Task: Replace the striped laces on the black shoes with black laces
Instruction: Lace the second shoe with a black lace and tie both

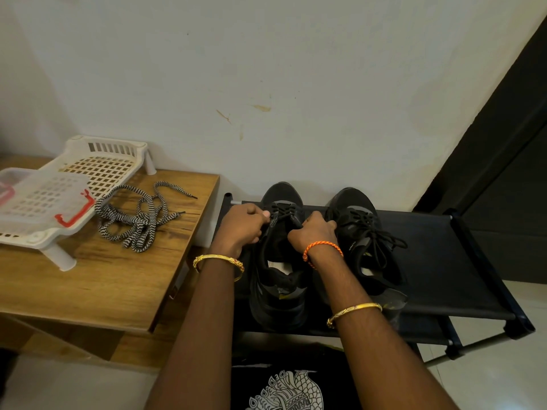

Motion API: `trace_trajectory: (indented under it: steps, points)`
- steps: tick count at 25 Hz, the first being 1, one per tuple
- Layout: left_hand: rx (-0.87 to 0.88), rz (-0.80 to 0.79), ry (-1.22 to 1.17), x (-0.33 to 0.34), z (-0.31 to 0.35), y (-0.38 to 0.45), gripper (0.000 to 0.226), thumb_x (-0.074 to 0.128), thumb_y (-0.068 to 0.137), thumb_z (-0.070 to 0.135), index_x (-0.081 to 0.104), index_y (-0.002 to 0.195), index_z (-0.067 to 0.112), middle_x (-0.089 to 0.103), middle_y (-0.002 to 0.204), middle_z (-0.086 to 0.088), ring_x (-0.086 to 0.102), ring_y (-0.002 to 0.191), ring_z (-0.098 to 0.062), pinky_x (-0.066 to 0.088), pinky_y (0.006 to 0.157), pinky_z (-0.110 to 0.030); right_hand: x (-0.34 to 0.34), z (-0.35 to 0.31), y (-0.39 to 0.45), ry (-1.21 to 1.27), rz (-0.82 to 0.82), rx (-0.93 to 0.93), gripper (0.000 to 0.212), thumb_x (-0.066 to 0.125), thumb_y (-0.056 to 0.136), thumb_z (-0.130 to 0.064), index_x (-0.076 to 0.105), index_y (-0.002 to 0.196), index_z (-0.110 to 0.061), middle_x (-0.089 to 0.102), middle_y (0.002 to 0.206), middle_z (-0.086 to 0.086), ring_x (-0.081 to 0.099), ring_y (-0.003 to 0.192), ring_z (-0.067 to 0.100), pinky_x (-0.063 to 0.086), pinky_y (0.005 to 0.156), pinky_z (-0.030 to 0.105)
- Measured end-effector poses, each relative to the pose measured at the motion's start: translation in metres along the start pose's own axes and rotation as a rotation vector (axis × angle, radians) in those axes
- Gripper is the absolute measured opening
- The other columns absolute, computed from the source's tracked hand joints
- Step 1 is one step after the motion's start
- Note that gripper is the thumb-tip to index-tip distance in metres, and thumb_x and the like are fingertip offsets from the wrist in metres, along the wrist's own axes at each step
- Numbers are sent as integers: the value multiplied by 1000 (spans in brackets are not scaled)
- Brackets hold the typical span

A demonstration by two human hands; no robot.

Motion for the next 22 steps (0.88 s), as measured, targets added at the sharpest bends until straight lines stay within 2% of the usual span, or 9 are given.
trace_trajectory:
  steps: [4, 7, 10, 12, 15, 17, 18, 19, 22]
  points:
    - [-96, 24, -198, -3, -7, 2, 20, 51, 96, 14, 61, 79, 12, 64, 77, -2, 58, 62, -11, 53, 58, -23, -1, 0, -1, 4, -14, 8, 49, 62, 82, -20, 43, 126, -10, 31, 135, 17, 54, 104, 34, 43, 73, 33]
    - [-101, 113, -126, -9, -10, 3, 16, 47, 96, 11, 62, 93, 12, 65, 82, -3, 64, 65, -14, 52, 54, -25, -2, -1, -1, 1, -19, -9, 46, 62, 81, -19, 44, 123, -10, 32, 134, 17, 55, 102, 34, 46, 75, 34]
    - [3, 78, 265, -7, -10, 6, 21, 51, 95, 13, 64, 111, 15, 64, 112, -8, 61, 103, -25, 51, 93, -41, -3, -2, -1, -17, -27, -27, 45, 62, 81, -19, 44, 122, -10, 32, 133, 17, 55, 100, 33, 46, 76, 35]
    - [29, 82, 347, -6, -6, 5, 13, 56, 93, 18, 68, 96, 13, 66, 109, -9, 57, 109, -25, 44, 100, -43, -4, -4, -1, -13, -46, -36, 45, 62, 81, -18, 45, 122, -9, 32, 134, 17, 55, 102, 33, 47, 79, 34]
    - [-7, -6, -92, -8, 9, -4, 17, 60, 89, 19, 68, 78, 10, 69, 85, -6, 63, 90, -21, 53, 78, -25, -11, -14, -4, 51, -22, -145, 27, 62, 81, -19, 54, 106, -12, 47, 122, 13, 55, 103, 29, 49, 91, 37]
    - [44, -167, -366, -3, 28, -16, 19, 55, 94, 17, 71, 85, 11, 73, 85, -2, 68, 87, -14, 52, 72, -19, -22, -33, -13, 204, 64, -328, 5, 62, 82, -16, 58, 83, -19, 62, 92, 1, 60, 89, 19, 51, 86, 34]
    - [92, -241, -435, -2, 38, -23, 22, 51, 96, 16, 71, 91, 10, 74, 86, 0, 70, 86, -9, 52, 69, -16, -25, -42, -19, 283, 81, -406, 8, 62, 83, -14, 60, 79, -20, 63, 81, -4, 61, 83, 15, 52, 80, 28]
    - [143, -302, -486, -1, 47, -31, 23, 48, 98, 16, 70, 97, 8, 75, 86, 1, 70, 84, -6, 52, 66, -13, -26, -50, -25, 393, 37, -461, 10, 61, 84, -10, 63, 80, -20, 65, 76, -5, 62, 79, 13, 52, 76, 24]
    - [209, -353, -527, -2, 60, -43, 26, 48, 97, 19, 66, 111, 8, 73, 94, -5, 69, 86, -11, 53, 69, -16, -12, -65, -42, 776, -320, -440, 21, 56, 85, 4, 63, 81, -15, 64, 72, 1, 61, 70, 12, 50, 70, 24]
Point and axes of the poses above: each hand's wrist, its own y-axis towards the middle knuckle, its own x-axis out of the palm, z = x × y, the point moved 6 cm from there along y, towards the middle knuckle
